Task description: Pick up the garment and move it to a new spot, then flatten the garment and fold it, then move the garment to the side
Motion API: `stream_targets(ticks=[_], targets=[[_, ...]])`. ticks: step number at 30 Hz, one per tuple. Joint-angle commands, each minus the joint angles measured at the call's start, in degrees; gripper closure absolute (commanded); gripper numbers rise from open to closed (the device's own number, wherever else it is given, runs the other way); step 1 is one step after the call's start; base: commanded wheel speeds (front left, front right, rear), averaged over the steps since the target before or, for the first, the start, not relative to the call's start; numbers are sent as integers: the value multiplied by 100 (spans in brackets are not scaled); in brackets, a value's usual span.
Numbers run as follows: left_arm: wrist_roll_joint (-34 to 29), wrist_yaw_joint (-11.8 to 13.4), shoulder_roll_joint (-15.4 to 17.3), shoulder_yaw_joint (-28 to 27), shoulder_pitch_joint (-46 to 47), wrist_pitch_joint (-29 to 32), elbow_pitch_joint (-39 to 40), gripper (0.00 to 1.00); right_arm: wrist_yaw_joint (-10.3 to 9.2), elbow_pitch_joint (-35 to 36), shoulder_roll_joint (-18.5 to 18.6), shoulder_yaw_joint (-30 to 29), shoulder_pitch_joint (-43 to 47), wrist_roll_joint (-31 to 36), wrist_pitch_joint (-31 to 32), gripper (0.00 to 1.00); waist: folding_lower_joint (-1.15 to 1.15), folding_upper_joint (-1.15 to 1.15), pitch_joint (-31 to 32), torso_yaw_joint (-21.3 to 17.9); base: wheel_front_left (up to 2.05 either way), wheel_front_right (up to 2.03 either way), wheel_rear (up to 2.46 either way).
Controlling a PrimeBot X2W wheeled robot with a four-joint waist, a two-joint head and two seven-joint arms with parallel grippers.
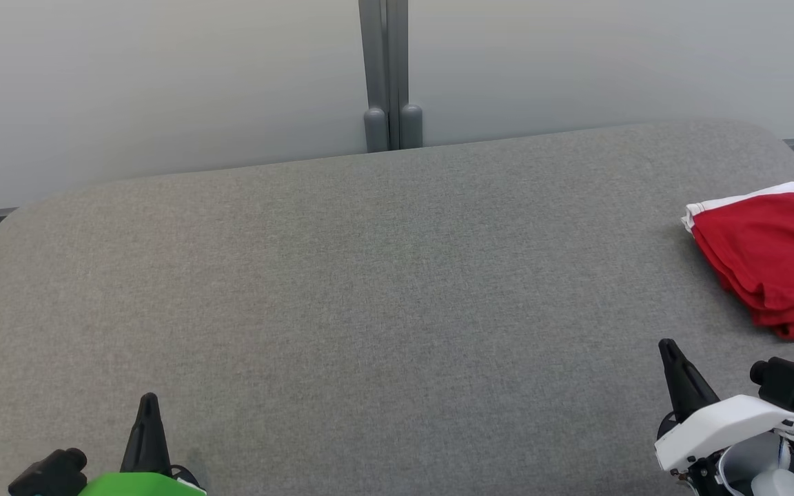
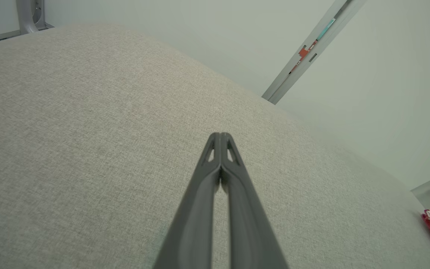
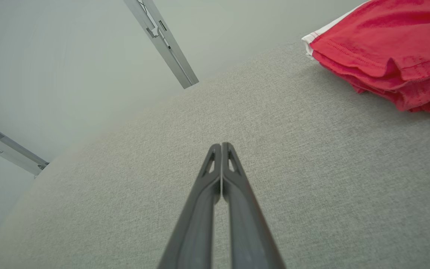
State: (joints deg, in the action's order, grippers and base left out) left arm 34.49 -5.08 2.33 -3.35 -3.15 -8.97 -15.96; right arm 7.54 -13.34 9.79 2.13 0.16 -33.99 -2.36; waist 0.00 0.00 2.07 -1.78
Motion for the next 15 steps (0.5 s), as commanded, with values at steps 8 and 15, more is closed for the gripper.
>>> stream_targets(ticks=[8, 15], targets=[[818, -62, 30, -61, 286, 207, 113, 100, -2, 50, -63, -152, -237, -827, 123, 100, 0, 0, -19, 15, 0, 0, 0], [1337, -83, 35, -91, 362, 349, 123, 100, -3, 40, -126, -230, -283, -1351, 203, 100, 0, 0, -33, 26, 0, 0, 0]])
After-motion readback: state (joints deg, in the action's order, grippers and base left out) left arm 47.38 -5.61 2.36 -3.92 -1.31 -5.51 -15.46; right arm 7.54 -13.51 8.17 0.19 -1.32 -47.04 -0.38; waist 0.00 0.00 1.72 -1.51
